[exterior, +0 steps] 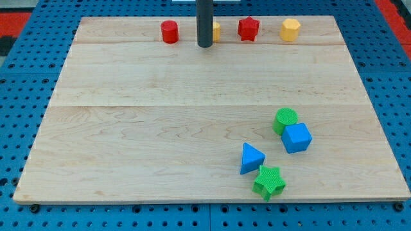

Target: Place the blue cube to the left of the red circle

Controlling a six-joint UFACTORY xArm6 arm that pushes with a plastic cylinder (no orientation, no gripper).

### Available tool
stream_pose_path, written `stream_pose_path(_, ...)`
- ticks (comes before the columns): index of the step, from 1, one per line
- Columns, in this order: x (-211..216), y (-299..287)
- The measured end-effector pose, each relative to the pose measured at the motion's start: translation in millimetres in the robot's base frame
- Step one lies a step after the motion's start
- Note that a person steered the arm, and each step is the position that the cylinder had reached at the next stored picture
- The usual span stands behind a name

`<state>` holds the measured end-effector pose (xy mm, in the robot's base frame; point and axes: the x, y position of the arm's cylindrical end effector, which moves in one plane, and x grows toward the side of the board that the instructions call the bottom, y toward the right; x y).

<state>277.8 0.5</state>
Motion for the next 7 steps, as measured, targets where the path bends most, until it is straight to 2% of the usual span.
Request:
stream_pose_path(2,-14,3)
stream_pose_path(3,5,26)
stream_pose_path(5,90,190)
stream_pose_path(6,155,217)
stream_pose_path(7,193,209)
